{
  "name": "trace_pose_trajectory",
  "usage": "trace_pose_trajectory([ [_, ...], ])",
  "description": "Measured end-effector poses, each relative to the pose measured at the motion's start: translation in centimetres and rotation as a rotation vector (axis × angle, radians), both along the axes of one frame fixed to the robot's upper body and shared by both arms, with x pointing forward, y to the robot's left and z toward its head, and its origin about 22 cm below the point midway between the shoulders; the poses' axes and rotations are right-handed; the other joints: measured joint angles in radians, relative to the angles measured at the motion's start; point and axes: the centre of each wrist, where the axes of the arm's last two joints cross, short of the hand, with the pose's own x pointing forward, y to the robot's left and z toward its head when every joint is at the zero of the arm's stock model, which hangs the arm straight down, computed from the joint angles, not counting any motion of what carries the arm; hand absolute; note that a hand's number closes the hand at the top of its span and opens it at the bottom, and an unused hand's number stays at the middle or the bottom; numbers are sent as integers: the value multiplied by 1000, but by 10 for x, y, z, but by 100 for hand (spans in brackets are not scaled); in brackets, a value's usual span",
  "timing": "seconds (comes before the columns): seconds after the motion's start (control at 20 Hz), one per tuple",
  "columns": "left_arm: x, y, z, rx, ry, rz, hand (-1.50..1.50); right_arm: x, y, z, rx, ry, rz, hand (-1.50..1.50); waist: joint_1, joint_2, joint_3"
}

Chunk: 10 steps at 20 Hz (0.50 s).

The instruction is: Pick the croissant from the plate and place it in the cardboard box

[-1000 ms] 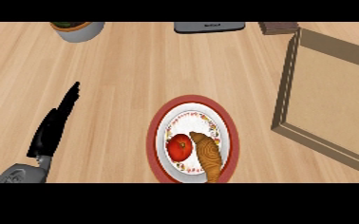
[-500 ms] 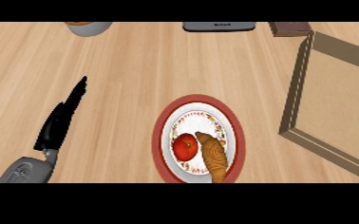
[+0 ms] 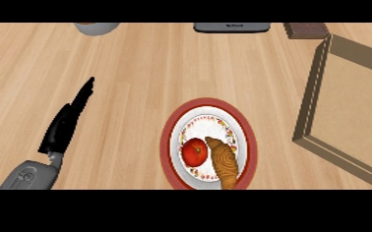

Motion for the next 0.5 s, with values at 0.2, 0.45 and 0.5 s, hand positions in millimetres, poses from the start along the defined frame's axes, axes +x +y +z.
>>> trace_pose_trajectory([
  [0.2, 2, -5, -4, 1, 3, -4, 0, 13, 18, -2, 1, 39, -30, -150, 4, 2, 0],
  [0.45, 3, -3, -9, -1, 10, -11, 0, 37, 36, -11, -7, 99, -35, -150, 9, 0, 1],
  [0.5, 3, -4, -9, -1, 9, -10, 0, 44, 39, -14, -9, 103, -36, -150, 10, -1, 2],
])
